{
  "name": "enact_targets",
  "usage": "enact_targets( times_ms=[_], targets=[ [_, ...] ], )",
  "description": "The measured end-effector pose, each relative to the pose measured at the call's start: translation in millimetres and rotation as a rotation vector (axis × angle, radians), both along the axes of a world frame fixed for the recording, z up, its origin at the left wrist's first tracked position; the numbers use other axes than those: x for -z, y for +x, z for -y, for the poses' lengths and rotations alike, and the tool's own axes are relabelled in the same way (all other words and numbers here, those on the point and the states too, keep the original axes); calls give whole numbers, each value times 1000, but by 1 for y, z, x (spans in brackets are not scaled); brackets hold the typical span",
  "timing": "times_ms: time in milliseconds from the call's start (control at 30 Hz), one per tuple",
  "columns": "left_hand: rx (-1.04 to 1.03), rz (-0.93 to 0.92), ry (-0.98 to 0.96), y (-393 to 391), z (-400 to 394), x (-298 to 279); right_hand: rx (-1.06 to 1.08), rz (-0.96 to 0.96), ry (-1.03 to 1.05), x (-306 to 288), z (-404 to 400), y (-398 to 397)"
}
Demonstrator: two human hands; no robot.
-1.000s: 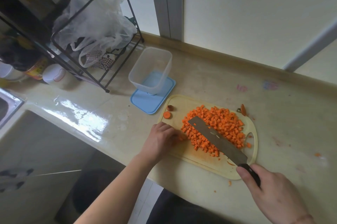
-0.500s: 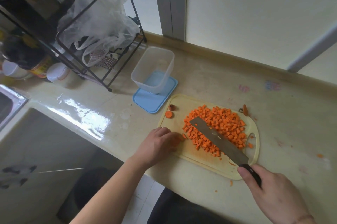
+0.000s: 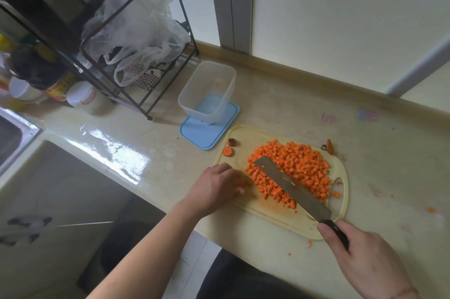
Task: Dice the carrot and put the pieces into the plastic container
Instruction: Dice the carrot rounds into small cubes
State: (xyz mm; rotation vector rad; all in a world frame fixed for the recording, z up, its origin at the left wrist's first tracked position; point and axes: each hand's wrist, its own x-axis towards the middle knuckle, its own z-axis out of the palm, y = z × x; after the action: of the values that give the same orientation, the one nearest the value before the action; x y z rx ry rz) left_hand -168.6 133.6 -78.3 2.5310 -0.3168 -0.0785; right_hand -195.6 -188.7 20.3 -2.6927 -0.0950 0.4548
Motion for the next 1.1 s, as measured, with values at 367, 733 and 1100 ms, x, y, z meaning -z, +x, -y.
enact_targets(
  times_ms=[367,733,1100],
  targets=[
    [-274,-123,98,22,43,-12,3,-8,-1,-8,2,0],
    [-451,-323,-85,26,45,-22,1,-11,-12,-5,4,1],
    [32,-271,-18,21,8,-27,-1,-17,-10,-1,4,1]
  ],
)
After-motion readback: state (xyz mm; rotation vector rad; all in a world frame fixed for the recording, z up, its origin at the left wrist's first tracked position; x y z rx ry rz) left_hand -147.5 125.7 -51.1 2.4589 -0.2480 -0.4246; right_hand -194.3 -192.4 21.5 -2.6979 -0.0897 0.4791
